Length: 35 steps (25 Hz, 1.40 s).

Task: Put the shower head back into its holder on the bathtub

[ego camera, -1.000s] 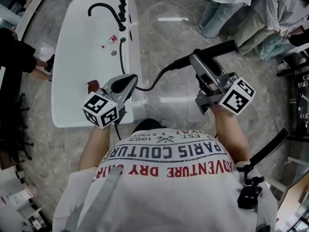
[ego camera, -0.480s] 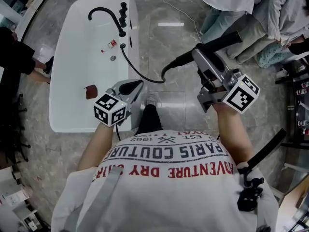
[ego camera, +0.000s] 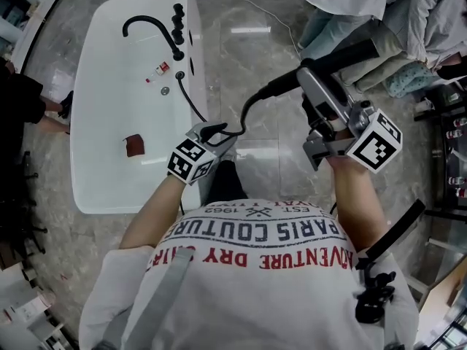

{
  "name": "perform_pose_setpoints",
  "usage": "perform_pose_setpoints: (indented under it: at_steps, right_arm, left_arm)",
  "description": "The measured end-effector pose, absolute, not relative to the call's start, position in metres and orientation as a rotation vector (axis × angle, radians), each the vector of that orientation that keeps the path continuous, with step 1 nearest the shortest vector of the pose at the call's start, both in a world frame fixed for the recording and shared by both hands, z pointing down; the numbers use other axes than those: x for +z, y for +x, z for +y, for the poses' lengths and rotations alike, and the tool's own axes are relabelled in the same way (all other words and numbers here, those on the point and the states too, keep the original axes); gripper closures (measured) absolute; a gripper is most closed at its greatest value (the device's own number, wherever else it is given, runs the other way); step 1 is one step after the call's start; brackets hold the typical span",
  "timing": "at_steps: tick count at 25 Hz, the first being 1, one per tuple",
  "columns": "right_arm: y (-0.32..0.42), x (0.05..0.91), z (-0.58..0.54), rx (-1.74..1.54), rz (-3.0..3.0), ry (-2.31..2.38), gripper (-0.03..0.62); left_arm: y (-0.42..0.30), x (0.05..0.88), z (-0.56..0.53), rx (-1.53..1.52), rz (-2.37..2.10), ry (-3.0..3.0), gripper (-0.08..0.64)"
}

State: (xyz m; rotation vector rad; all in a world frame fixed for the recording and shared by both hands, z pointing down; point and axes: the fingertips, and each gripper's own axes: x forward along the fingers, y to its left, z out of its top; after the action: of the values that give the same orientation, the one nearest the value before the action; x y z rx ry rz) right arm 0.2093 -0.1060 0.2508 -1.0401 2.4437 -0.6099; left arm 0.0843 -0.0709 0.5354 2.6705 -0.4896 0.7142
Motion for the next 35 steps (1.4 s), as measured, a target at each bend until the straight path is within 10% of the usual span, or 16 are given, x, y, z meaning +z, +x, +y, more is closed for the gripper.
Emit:
perform_pose_setpoints:
  at_steps: [28, 35]
  right_arm:
    - [0.242, 0.228, -0.118, -0.618, 2.405, -1.145, 0.456]
    - [0.250, 0.227, -0.120, -0.607, 2.389, -1.172, 0.456]
  left_arm:
    - [0.163, 0.675, -0.113, 0.933, -0.316, 2.648, 0.390]
    - [0.162, 0.673, -0.113, 0.932, -0.273, 2.686, 0.497]
